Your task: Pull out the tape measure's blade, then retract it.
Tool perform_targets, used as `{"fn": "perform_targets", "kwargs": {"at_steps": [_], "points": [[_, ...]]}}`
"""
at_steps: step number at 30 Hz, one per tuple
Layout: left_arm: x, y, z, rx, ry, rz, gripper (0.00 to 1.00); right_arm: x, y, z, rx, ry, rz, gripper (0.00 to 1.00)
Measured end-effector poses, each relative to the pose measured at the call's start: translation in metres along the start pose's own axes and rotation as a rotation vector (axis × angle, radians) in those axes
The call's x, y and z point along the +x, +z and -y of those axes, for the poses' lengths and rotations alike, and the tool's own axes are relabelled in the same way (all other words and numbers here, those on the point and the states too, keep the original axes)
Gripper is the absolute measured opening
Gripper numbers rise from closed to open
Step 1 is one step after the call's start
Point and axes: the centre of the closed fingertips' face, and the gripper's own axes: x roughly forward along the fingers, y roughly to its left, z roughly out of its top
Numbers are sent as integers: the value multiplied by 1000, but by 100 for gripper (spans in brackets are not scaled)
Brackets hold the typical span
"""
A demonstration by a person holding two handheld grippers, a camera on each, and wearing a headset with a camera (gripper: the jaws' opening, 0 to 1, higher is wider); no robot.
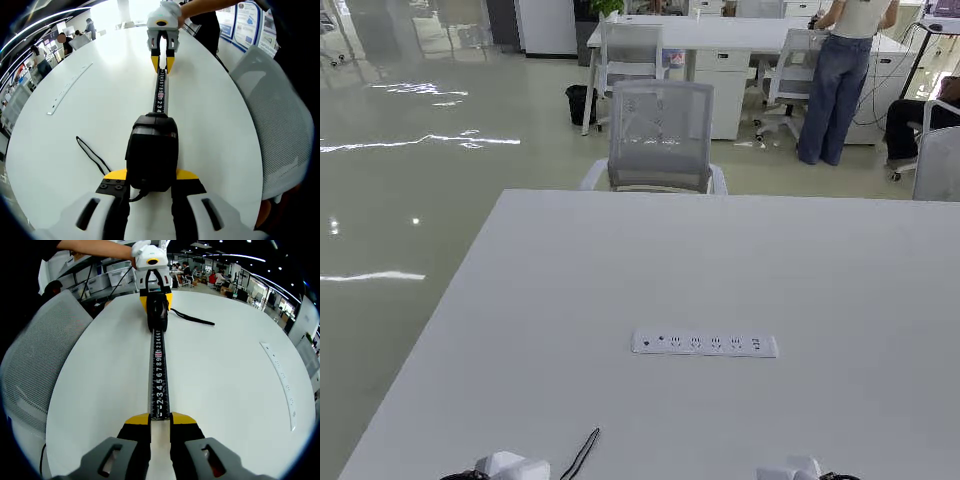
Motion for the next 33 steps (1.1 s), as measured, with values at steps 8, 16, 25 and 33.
{"fn": "perform_targets", "kwargs": {"at_steps": [8, 16, 25, 33], "points": [[-1, 1, 0, 0, 0, -1, 27, -2, -2, -1, 4, 0, 0, 12], [0, 0, 0, -2, 0, -1, 27, -3, -5, -1, 8, -1, -1, 12], [1, 0, 0, -2, 0, -4, 27, -5, -9, -1, 12, -2, -3, 12], [0, 0, 0, 0, 0, -7, 27, -7, -13, -2, 10, -4, -10, 12]]}}
